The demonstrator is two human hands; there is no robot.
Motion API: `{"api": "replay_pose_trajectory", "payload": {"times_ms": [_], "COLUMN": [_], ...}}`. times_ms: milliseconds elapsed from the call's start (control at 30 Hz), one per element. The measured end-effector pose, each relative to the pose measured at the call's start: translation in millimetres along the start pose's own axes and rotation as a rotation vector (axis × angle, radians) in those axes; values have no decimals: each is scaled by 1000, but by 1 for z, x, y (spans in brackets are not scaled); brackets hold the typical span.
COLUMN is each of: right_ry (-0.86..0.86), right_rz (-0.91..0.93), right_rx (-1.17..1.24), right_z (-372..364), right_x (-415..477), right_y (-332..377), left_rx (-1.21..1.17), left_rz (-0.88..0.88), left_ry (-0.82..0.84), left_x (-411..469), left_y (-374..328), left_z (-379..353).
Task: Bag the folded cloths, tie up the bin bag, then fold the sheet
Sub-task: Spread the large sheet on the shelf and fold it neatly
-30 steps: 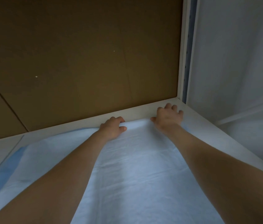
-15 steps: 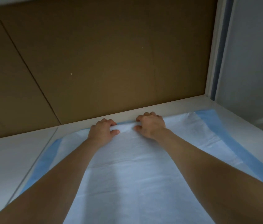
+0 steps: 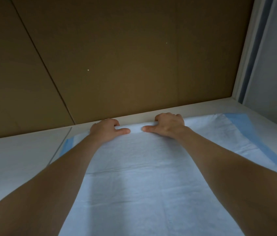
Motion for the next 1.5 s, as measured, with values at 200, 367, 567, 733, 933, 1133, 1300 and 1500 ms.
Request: {"api": "replay_pose_trajectory", "payload": {"times_ms": [200,367,567,733,933,1133,1300,1500], "right_ry": [-6,30,72,51,-89,-148,-133,-66], "right_rz": [45,51,59,41,59,-17,-62,-95], "right_rx": [94,67,40,17,-70,-66,-15,0], "right_z": [14,7,-12,-17,-8,5,2,-7], "right_x": [-9,-10,-3,5,-3,-24,-29,-26], "right_y": [8,10,11,14,16,3,3,3], "left_rx": [-3,-9,-15,71,130,179,141,118], "left_rz": [-5,-9,9,25,11,-162,-79,-51], "left_ry": [-15,51,125,77,-64,-93,85,135], "left_x": [-12,-10,-4,0,-9,-35,-41,-41], "left_y": [2,6,17,18,10,-10,-5,-8], "left_z": [16,11,-18,-22,-15,-15,-36,-37]}}
Point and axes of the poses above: each hand's wrist, its own x-axis towards the middle knuckle, its own z-axis out of the back of the hand, y = z × x, the point moved 8 cm from there along x, towards the middle knuckle, and after that the axes turned 6 degrees about -z, right-handed, at the moved point
